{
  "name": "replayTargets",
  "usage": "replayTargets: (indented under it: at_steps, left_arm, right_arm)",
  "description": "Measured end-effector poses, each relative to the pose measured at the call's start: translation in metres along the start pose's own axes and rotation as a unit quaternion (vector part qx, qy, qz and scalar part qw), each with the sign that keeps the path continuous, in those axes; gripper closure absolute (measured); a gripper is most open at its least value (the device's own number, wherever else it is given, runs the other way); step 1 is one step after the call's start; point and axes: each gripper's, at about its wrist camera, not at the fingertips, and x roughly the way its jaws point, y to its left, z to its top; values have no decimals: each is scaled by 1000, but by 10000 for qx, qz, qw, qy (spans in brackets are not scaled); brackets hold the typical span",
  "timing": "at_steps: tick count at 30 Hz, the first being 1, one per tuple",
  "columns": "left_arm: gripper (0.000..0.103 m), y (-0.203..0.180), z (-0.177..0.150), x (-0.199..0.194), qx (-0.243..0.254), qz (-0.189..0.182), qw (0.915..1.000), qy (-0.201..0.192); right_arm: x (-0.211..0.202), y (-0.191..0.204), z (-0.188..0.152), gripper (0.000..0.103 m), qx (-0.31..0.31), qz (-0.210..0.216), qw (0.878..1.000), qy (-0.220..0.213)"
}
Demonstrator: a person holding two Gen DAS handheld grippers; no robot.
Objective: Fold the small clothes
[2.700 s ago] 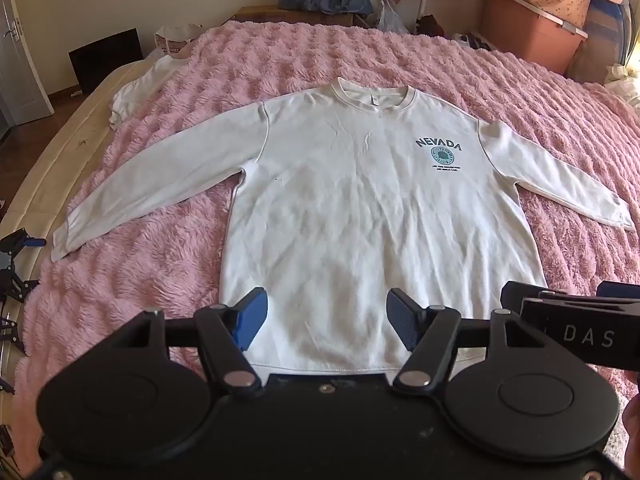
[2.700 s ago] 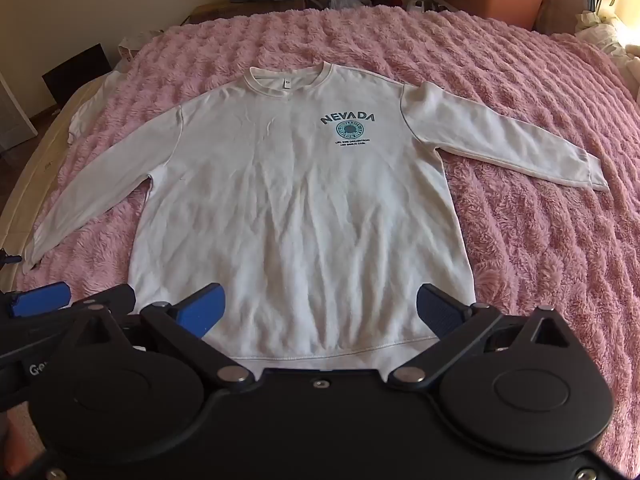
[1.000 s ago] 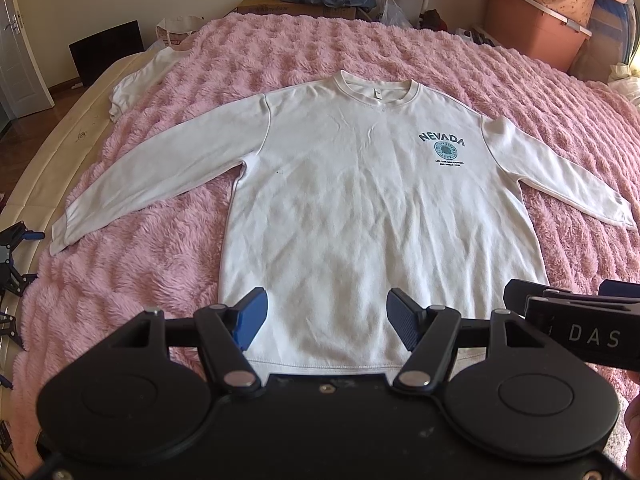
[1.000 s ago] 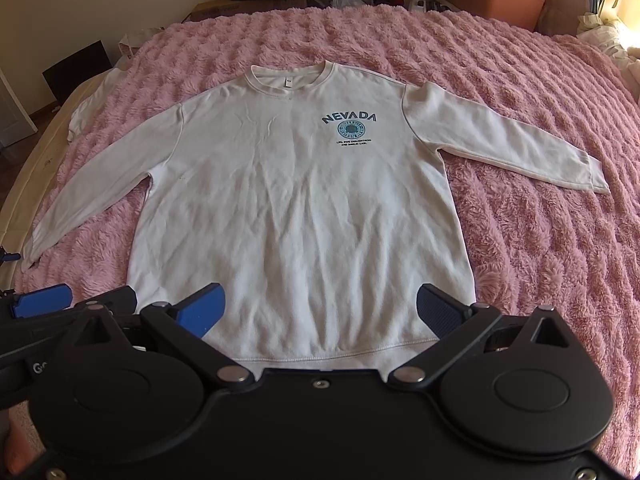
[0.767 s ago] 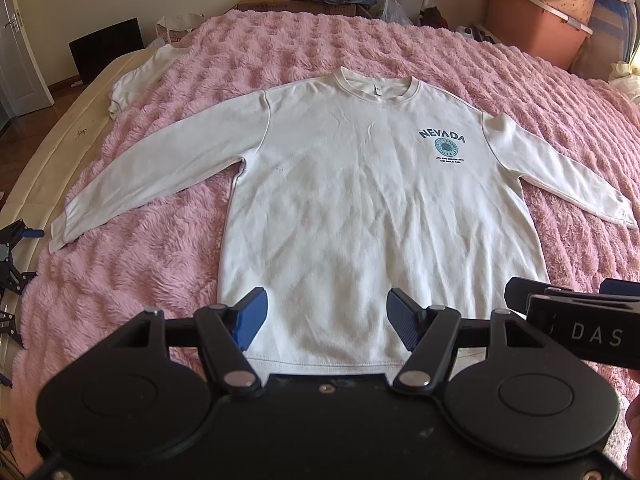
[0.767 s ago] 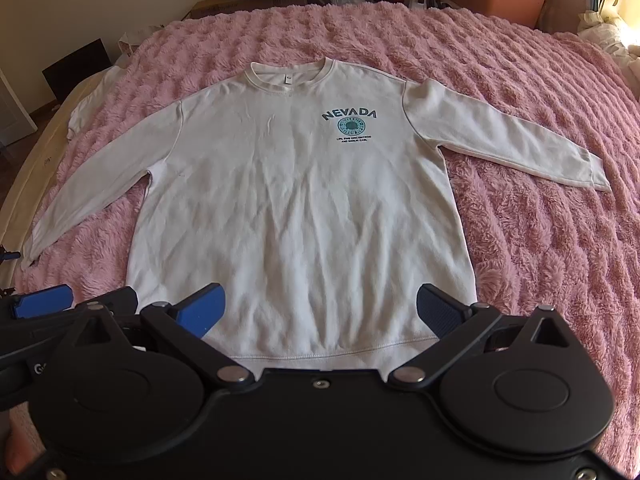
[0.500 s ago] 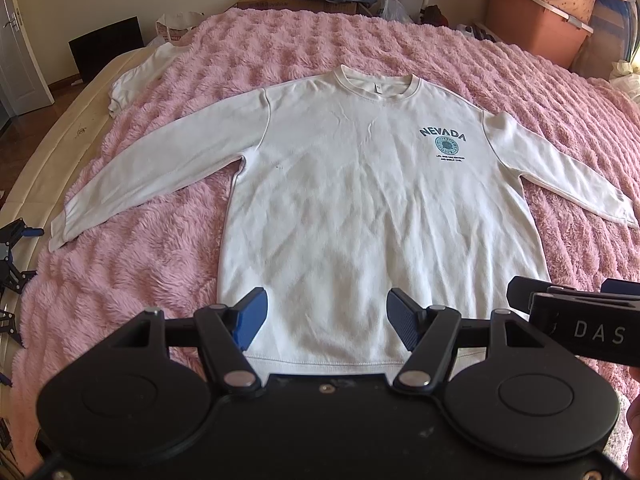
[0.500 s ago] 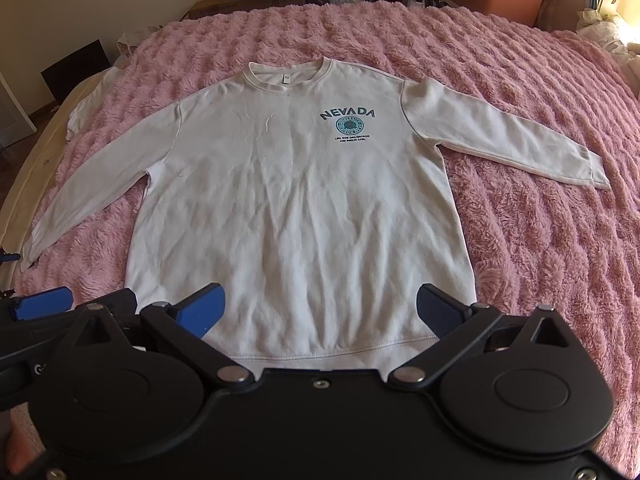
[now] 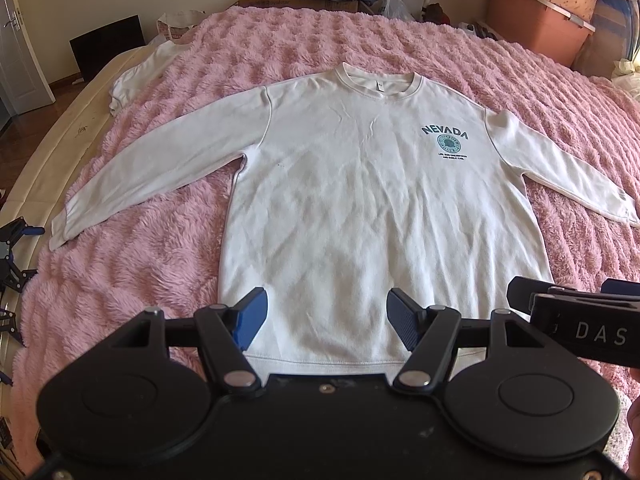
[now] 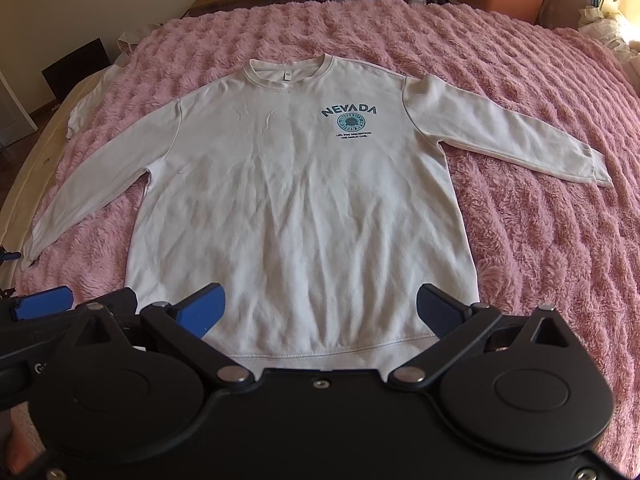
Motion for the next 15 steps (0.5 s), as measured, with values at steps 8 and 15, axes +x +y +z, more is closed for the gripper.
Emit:
replayTargets:
  at_steps: [8, 15]
  left_arm:
    - [34, -3, 1, 5, 22, -47, 10000, 41]
    - [34, -10, 7, 16, 92, -139, 9999, 42]
  right_arm:
    - [3, -1, -1, 0, 55, 44, 10000, 13]
    - [5, -11, -1, 0, 55, 6, 9999, -136]
